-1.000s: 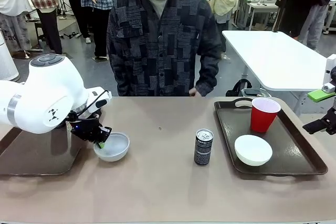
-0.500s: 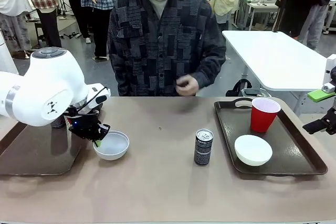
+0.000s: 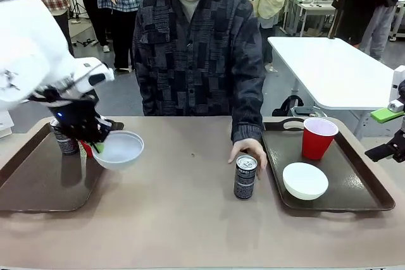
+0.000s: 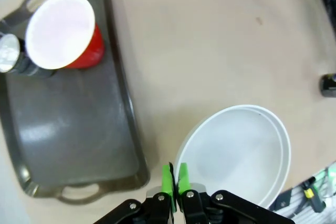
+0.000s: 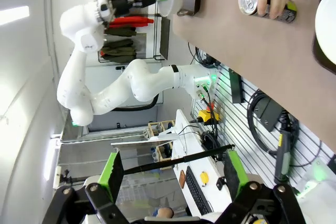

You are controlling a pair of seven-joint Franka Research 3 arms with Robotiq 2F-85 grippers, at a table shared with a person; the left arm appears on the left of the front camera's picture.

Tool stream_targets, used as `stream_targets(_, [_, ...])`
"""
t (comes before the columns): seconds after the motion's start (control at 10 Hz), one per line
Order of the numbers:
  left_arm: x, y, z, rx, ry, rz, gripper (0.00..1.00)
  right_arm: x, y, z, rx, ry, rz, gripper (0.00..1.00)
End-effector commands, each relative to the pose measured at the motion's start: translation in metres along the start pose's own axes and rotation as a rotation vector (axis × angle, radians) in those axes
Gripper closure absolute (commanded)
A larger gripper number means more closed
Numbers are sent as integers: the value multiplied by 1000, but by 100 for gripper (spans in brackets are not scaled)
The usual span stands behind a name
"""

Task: Prepare tableware on both trays.
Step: Pick up a Picnic Bowl from the table and place it on a Handle tray.

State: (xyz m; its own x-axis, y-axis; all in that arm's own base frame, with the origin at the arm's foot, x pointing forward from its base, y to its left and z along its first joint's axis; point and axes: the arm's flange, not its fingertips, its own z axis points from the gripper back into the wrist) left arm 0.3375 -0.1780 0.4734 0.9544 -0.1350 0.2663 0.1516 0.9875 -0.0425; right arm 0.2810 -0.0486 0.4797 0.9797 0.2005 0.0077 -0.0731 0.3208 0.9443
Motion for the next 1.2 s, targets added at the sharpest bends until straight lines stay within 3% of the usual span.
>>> stream_targets(0.0, [-11,9,17,-18,-13,-21,100,0,2,0,15,4,9,0])
stream_targets(0.4, [-5,3,17,-1,-16,-1,100,0,2,0,15,4,9,0])
stream_targets(0.5, [-10,5,26,3,-14,2,96,0,2,0,15,4,9,0])
stream_targets(0.9, [-6,62,12,-17,-43,-43,96,0,2,0,15,4,9,0])
stream_targets(1.1, [4,104,2,-16,-25,17,96,0,2,0,15,4,9,0])
